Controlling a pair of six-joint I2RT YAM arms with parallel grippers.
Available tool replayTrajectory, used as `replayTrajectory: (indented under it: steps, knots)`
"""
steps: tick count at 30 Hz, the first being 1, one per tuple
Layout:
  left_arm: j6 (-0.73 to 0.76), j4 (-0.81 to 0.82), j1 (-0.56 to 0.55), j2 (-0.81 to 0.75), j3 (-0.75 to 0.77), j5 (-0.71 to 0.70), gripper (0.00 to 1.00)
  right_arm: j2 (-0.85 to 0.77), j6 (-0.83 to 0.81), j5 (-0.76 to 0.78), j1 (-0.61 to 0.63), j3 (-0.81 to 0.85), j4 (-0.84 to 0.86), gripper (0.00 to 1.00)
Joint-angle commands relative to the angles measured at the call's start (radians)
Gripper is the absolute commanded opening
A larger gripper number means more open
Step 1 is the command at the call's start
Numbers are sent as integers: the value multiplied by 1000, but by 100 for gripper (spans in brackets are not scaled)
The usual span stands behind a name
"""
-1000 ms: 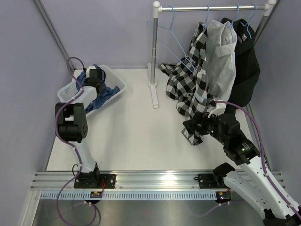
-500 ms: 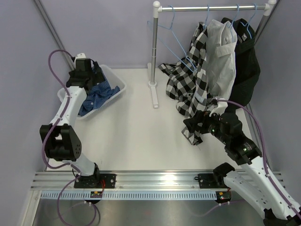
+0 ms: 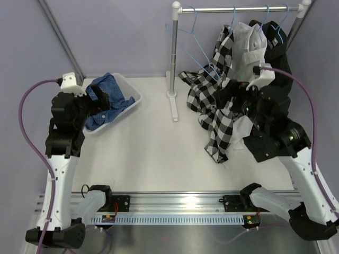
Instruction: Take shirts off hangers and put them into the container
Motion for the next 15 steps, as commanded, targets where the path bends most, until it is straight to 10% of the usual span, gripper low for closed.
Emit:
replayTrajectory:
  steps: [1, 15]
  knots:
    - [50, -12, -12, -79, -150, 87, 99, 135, -76, 171, -4, 172, -47, 99]
    - [3, 153, -52, -260, -438, 199, 99, 661, -208, 251, -157, 686, -41, 93]
